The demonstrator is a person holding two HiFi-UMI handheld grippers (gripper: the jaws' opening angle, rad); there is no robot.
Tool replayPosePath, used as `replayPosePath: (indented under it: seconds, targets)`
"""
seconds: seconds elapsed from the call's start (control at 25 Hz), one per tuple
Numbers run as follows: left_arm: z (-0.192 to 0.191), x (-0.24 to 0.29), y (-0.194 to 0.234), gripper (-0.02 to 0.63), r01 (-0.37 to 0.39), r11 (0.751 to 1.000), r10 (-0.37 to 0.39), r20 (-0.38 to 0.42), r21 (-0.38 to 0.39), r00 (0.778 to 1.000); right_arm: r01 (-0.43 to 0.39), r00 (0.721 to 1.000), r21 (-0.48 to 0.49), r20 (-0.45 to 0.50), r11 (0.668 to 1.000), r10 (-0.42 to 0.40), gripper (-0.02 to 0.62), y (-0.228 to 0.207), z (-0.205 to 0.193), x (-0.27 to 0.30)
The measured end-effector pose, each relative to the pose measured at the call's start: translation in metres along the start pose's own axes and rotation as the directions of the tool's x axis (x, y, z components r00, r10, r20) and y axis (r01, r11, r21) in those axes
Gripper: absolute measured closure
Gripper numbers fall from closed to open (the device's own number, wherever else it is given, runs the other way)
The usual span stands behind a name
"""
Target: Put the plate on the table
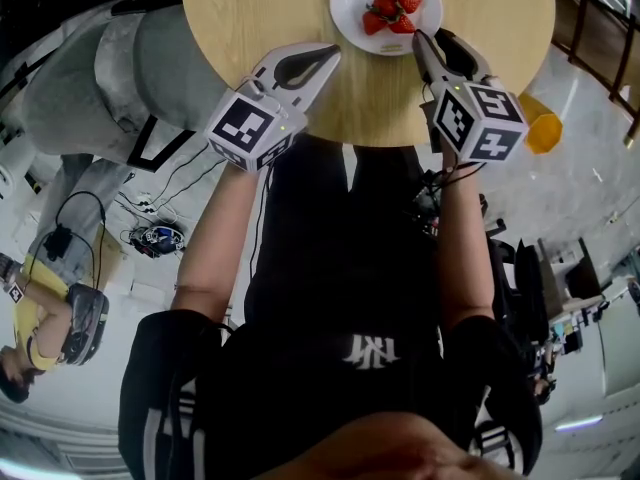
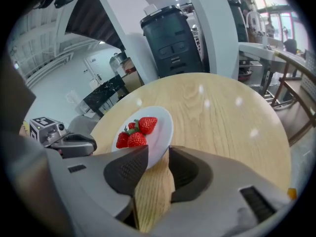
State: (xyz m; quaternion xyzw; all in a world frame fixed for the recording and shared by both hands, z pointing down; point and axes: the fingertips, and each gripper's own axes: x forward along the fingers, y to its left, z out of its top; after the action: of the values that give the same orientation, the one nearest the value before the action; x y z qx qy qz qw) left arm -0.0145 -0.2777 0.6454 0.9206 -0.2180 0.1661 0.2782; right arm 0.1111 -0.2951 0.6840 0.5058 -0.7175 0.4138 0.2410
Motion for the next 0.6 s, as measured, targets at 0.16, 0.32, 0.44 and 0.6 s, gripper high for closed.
replayPosePath:
  seconds: [0.16, 0.32, 0.44, 0.6]
  targets:
    - [0.000, -0.001, 0.001, 0.594, 0.004, 1.000, -0.004, 0.001, 0.000, 1.000, 0.017, 1.000, -0.005, 0.002, 1.000, -0.017, 0.445, -0.001, 0.001, 0.001]
    - [0.000, -0.001, 0.003, 0.594, 0.005, 1.000, -0.005, -0.001, 0.000, 1.000, 0.021, 1.000, -0.011, 0.009, 1.000, -0.021, 0.445, 0.000, 0.003, 0.001]
    - [-0.001, -0.001, 0.002, 0.594, 0.009, 1.000, -0.009, 0.002, -0.010, 1.000, 0.014, 0.999, 0.004, 0.034, 1.000, -0.014, 0.445, -0.002, 0.004, -0.002]
    - [0.004, -0.006, 0.001, 0.594, 0.008, 1.000, -0.008, 0.020, -0.023, 1.000, -0.014, 0.997, 0.000, 0.070, 1.000, 0.014, 0.448, 0.001, 0.009, -0.010]
